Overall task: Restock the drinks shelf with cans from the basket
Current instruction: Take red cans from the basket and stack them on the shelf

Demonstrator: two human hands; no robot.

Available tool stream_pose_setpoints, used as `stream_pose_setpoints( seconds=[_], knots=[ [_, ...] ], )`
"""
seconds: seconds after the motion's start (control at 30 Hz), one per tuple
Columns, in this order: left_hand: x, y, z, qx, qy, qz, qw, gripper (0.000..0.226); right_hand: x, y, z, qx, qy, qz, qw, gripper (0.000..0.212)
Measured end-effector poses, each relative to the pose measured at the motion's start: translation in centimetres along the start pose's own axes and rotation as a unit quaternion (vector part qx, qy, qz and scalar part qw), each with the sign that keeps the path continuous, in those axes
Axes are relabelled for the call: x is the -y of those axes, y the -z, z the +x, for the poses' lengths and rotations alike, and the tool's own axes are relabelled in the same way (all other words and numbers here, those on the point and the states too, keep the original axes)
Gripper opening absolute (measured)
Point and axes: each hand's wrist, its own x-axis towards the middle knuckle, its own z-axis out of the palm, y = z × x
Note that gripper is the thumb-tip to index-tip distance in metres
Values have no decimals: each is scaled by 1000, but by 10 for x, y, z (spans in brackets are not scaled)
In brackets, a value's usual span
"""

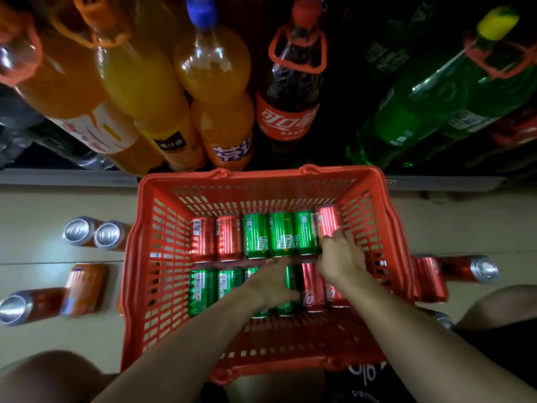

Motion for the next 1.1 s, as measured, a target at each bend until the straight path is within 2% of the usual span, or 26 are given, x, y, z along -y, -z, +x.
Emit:
stream_pose_setpoints(
  seconds=[0.1, 0.2, 0.3, 0.4, 0.47, 0.57, 0.63, 0.7, 0.9, 1.0, 1.1],
  knots=[
    [0, 2, 4, -12, 9, 2, 1000, 77, 4, 1, -3, 84, -11, -18, 996, 44],
    [-1, 5, 5, -31, 9, -27, 999, 68, 3, -9, -8, 110, -17, -23, 993, 58],
    [-4, 4, 2, -32, 10, -36, 999, 67, 1, -21, -12, 64, -38, -3, 997, 62],
    [-7, 5, 4, -41, 5, -30, 999, 68, -1, -27, -11, -67, -30, -35, 997, 61],
    [-9, 7, 6, -52, 0, -33, 998, 72, -5, -21, -4, -113, 5, -45, 993, 76],
    [-13, 11, 7, -55, -2, -66, 996, 75, -8, -1, 18, -90, 86, -64, 990, 112],
    [-15, 14, 6, -62, -5, -85, 994, 75, -8, 9, 36, -41, 101, -88, 990, 124],
    [-14, 17, 5, -73, -5, -103, 992, 74, -9, 15, 48, -11, 107, -121, 987, 122],
    [-11, 25, 5, -85, 7, -121, 989, 79, -7, 26, 54, -13, 100, -140, 985, 86],
    [-15, 28, 2, -82, 9, -119, 989, 80, -5, 28, 50, -6, 101, -117, 988, 84],
    [-18, 30, 3, -84, 6, -123, 989, 80, 0, 34, 48, 10, 94, -43, 995, 86]
  ],
)
